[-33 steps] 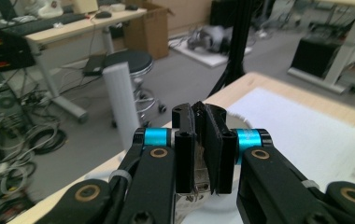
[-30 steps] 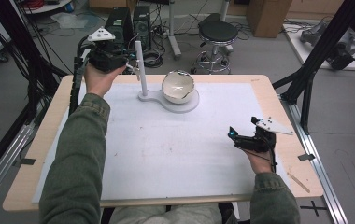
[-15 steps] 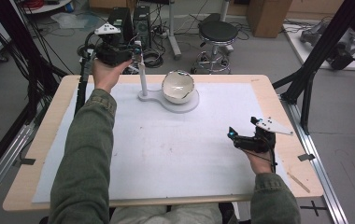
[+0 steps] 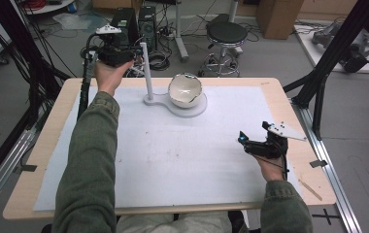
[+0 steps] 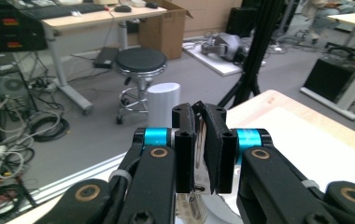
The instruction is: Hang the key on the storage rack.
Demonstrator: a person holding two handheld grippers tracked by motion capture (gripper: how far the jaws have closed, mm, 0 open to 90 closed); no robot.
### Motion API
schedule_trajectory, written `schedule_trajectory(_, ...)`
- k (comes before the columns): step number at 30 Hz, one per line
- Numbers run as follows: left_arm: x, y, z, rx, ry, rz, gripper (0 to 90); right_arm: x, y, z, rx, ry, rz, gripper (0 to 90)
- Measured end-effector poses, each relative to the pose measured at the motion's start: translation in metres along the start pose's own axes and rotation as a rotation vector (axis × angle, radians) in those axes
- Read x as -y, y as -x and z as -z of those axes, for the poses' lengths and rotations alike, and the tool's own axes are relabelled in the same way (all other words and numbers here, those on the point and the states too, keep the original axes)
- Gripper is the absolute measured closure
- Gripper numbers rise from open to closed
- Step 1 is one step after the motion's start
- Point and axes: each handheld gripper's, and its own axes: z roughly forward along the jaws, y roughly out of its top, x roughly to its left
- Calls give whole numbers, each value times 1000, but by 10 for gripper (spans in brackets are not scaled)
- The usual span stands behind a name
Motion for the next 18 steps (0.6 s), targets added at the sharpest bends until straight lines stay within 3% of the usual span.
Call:
schedule_trajectory(5,4,-4,-4,-6,-5,18,824,0,1,0,2,1,-1,6)
schedule_trajectory(11,4,-3,-3,2,-8,20,824,0,1,1,4,0,-3,6)
schedule_trajectory(16,2,-1,2,-17,-33,12,817,0,1,1,5,-2,-6,6)
schedule_trajectory(18,1,0,4,-2,-47,4,735,0,1,1,5,-2,-5,6)
